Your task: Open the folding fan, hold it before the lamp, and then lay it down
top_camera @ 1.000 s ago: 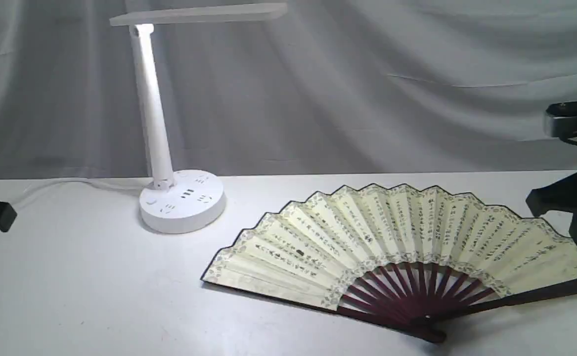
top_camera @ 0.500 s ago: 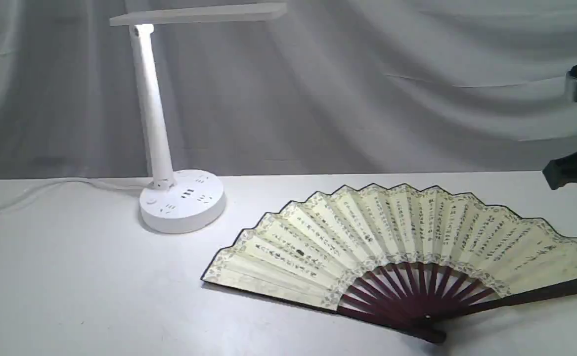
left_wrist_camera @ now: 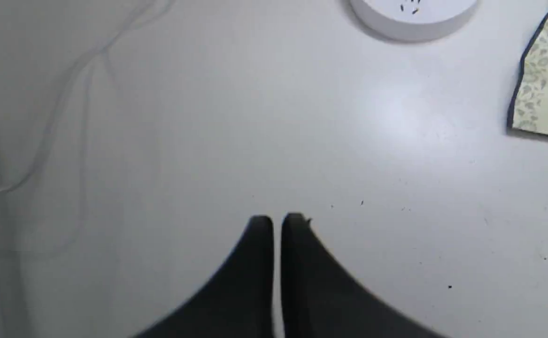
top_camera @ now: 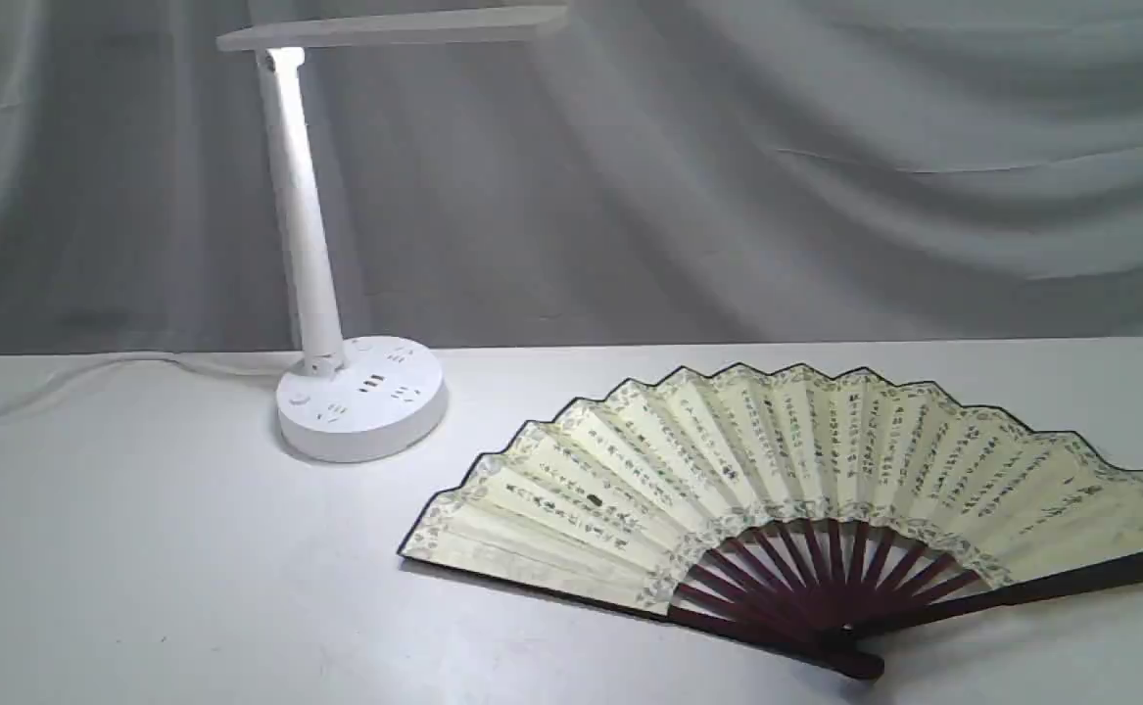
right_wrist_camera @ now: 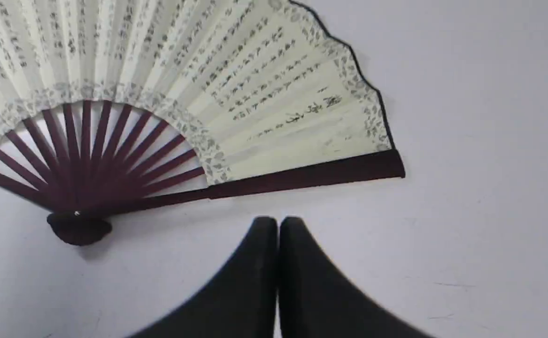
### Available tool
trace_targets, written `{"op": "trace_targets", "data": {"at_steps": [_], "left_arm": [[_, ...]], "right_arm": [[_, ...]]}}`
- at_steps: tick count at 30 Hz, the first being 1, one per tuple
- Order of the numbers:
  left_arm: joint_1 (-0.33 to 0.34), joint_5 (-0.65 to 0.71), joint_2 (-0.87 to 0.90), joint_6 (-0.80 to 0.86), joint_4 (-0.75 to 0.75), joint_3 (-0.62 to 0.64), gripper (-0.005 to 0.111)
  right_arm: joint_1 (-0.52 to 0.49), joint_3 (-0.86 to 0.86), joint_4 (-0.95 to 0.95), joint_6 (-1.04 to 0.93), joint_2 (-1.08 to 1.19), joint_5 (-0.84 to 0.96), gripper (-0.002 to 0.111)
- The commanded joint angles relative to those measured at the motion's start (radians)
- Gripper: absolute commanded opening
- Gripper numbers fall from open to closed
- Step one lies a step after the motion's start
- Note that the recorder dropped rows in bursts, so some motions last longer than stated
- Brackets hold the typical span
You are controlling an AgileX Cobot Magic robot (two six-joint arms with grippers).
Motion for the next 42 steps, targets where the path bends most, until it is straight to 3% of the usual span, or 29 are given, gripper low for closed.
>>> {"op": "trace_targets", "data": {"at_steps": [1,19,34,42], "left_arm": [[0.002,-0.022,-0.078,-0.011,-0.003,0.004,0.000],[0.002,0.015,-0.420,-0.013,-0.014,0.004,0.000],[0.002,0.155,-0.729,-0.016,-0.014,0.004,0.000],[-0.006,0.159,-0.892,-0.021,-0.014,0.004,0.000]], "right_arm": [[-0.003,-0.004,0.002,-0.010,-0.090,0.011,0.000],[-0.003,-0.004,0.002,-0.040,-0.433,0.054,0.000],[-0.003,-0.004,0.036,-0.016,-0.772,0.174,0.000],[-0.003,-0.004,0.031,-0.016,-0.972,0.204,0.000]]}}
